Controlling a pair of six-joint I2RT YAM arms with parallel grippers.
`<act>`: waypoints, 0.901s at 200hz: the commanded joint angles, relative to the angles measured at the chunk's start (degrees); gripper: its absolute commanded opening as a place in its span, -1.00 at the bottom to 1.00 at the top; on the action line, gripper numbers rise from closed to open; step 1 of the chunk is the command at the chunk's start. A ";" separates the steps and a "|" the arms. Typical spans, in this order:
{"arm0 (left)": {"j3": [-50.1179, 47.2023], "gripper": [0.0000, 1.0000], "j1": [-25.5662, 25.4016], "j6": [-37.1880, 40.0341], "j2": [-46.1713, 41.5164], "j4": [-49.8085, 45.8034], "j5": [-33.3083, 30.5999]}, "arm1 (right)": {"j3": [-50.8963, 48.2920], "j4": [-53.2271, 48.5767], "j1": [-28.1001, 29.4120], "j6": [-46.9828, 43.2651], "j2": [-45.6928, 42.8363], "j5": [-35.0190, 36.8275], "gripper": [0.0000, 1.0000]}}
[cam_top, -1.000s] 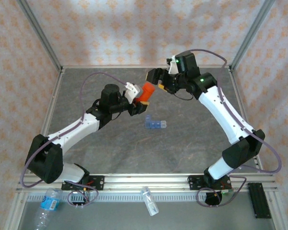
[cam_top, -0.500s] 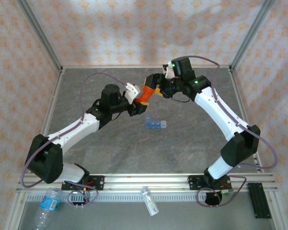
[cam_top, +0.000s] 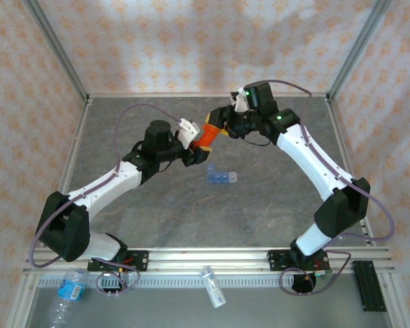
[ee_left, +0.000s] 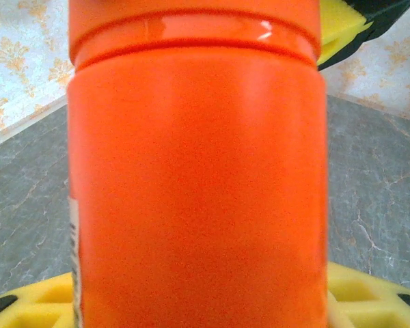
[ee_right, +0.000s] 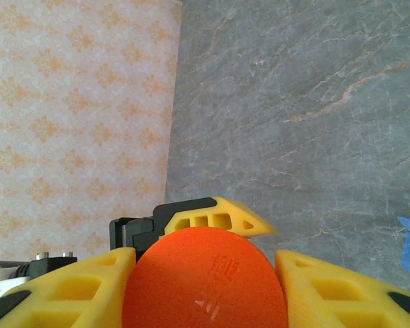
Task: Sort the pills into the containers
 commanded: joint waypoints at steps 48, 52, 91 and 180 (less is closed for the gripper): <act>4.62 -1.00 -0.07 -5.32 -0.57 0.26 5.74 | -0.44 -0.29 -0.06 -29.83 -2.24 -9.17 -0.13; 4.60 -1.00 -0.03 -5.75 -0.63 0.36 6.25 | -0.25 -0.56 -0.06 -31.12 -2.24 -9.20 -0.13; 3.94 -1.00 0.00 -6.53 -1.23 0.97 5.31 | 2.34 -0.01 -0.33 -28.13 -0.25 -9.43 0.00; 4.96 -1.00 0.05 2.45 -0.61 -5.75 0.31 | 3.32 -3.20 -2.65 -0.22 -5.94 8.82 0.63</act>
